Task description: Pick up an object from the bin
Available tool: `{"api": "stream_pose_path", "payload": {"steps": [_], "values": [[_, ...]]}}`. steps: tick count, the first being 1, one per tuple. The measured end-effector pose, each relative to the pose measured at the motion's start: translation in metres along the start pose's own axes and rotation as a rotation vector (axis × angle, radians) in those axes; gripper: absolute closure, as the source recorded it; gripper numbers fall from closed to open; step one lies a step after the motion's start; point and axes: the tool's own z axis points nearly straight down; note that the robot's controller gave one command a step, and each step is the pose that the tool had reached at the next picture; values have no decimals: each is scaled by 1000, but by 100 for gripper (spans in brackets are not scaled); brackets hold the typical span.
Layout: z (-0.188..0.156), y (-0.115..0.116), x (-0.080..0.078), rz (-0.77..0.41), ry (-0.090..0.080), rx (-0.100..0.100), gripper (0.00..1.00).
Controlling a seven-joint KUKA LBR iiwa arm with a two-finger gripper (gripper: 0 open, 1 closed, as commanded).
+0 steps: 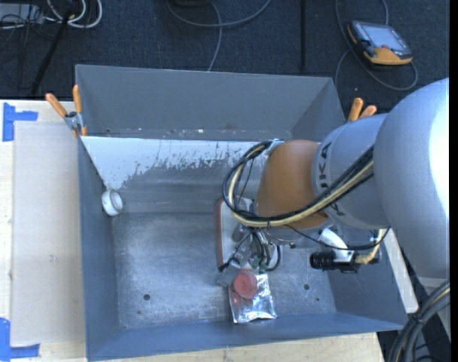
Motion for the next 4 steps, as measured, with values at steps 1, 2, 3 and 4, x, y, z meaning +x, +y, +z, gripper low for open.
{"api": "stream_pose_path", "payload": {"steps": [1, 2, 3, 4], "values": [[1, 76, -2, -35, 1, 0, 0], [2, 28, -2, -226, 6, 7, 0], [3, 29, 0, -225, 14, 8, 100], [-70, 33, 8, -243, 0, 2, 100]]}}
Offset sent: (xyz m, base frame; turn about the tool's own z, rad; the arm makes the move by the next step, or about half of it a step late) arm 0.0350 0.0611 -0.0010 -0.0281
